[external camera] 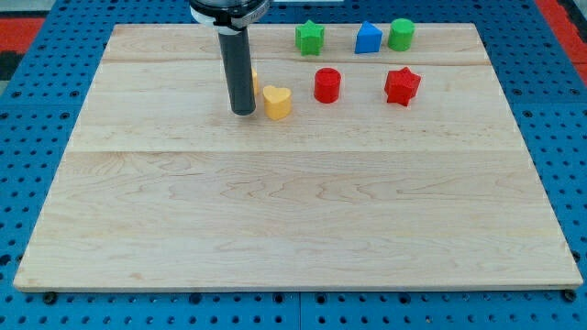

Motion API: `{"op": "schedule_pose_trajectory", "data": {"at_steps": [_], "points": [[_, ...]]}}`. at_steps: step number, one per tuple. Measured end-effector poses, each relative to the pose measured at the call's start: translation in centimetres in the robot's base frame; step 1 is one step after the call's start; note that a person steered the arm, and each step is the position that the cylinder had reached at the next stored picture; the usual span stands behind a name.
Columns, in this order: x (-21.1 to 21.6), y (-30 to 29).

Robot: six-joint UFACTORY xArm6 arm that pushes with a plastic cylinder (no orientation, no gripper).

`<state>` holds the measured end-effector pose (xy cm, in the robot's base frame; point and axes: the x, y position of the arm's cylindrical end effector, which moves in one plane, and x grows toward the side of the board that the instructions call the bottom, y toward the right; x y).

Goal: Place the yellow heart under left to the red star

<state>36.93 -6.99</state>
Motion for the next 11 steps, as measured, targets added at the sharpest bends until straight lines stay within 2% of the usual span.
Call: {"op": "schedule_pose_trajectory", "data": {"at_steps": [3, 5, 8, 10, 11], "points": [[-0.6, 6.3], [-1.7, 7.3], [0.9, 14.6], [-1.2, 13.8], [-1.1, 15.4]]}}
